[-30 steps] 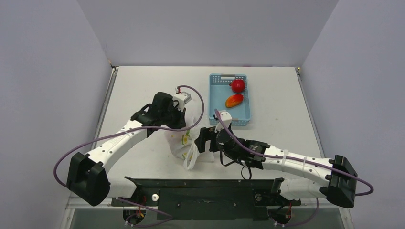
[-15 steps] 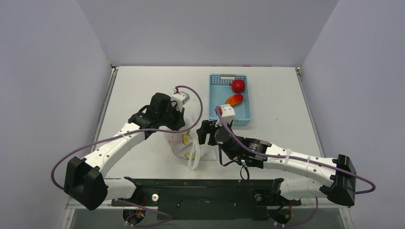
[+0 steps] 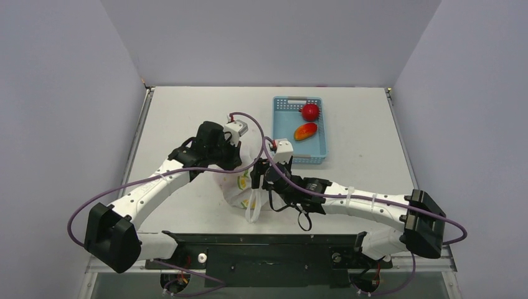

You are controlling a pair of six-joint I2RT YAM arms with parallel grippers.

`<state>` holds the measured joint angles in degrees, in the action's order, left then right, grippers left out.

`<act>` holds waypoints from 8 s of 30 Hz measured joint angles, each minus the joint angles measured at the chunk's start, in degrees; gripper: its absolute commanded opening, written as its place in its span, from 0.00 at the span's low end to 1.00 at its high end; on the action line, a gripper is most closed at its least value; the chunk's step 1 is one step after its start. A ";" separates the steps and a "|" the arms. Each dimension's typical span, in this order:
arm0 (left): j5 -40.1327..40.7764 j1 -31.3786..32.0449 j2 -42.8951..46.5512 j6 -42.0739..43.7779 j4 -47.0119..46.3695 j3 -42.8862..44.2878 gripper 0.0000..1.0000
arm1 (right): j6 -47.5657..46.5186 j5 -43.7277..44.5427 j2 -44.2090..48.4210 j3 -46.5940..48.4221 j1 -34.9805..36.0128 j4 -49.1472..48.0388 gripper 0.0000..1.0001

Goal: Take the fake fruits out of the plastic bag
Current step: Untie the plastic bag at the center of the board, then adjust the plastic bag at the center of the board.

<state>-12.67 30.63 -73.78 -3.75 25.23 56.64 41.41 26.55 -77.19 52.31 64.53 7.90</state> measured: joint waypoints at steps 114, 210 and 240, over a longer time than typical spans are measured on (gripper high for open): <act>21.90 3.63 7.87 2.64 -6.10 -3.52 0.00 | -0.09 -22.69 13.94 -19.91 -18.99 -7.69 0.00; 19.06 19.54 2.95 2.93 -4.35 2.25 0.54 | -10.80 -38.05 9.38 -12.20 -27.76 -6.36 0.00; 33.68 25.16 -0.74 -62.14 -15.78 -3.67 0.00 | -12.22 -41.18 8.94 -12.02 -27.80 -4.48 0.00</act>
<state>21.02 55.79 -74.52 -65.89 9.45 52.97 29.19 -14.63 -68.25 40.29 36.73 3.42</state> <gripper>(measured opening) 0.104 0.007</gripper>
